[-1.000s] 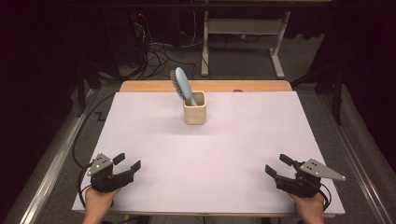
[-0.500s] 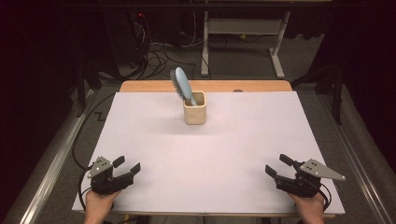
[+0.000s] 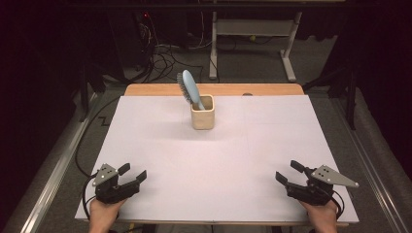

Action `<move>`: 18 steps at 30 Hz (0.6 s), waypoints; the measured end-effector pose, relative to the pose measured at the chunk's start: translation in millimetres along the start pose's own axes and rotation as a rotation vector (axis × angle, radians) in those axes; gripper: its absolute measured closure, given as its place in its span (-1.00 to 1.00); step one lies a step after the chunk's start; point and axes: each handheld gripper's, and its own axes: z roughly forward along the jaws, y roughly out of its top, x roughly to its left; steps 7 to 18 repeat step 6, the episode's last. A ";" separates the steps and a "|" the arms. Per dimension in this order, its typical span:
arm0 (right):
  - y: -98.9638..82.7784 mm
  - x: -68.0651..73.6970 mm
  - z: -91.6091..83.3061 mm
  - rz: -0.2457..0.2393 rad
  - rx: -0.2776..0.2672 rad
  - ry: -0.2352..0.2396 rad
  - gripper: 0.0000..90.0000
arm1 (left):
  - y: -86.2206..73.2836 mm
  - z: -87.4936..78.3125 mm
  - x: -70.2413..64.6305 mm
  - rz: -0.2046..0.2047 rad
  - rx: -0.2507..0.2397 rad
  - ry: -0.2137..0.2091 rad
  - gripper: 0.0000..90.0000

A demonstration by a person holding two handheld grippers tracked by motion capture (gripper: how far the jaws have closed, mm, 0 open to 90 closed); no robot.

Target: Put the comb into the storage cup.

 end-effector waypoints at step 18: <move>0.1 -0.2 0.0 -0.001 0.001 0.000 -0.41 | 0.3 0.1 0.3 0.001 0.001 -0.001 -0.38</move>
